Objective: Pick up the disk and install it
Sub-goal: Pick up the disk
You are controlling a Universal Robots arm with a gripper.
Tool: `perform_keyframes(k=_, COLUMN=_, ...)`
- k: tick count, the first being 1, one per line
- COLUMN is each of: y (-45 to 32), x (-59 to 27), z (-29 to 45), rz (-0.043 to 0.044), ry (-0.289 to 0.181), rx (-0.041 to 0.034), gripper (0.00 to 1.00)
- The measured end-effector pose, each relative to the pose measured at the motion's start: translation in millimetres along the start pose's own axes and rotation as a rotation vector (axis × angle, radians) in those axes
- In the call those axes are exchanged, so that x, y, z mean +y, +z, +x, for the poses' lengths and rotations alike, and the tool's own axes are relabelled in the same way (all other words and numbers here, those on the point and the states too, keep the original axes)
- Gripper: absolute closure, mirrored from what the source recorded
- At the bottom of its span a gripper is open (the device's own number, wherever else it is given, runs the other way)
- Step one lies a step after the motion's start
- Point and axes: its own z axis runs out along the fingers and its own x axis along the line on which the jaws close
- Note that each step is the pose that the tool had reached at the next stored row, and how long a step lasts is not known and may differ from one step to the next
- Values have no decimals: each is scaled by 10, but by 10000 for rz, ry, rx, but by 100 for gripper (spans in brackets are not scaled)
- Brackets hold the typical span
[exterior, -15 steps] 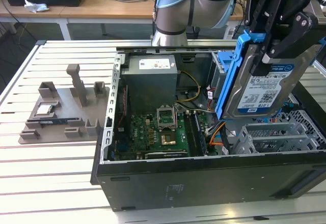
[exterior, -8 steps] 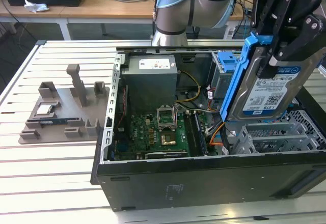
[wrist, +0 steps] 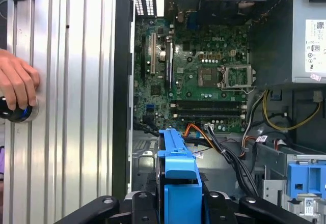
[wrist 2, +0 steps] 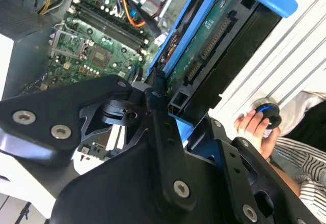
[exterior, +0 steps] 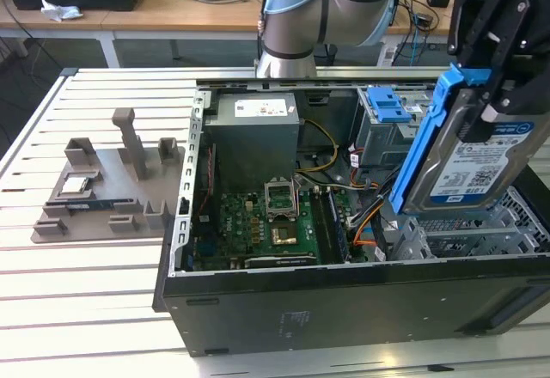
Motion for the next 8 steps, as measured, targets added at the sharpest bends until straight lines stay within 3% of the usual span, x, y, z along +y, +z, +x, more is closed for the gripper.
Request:
perform_keyframes(k=6, y=10, x=-264, z=9, rz=-4, ry=0, rx=-18, gripper=63)
perform_keyframes(k=8, y=10, x=-314, z=10, rz=-1, ry=-2, rx=-178, gripper=63)
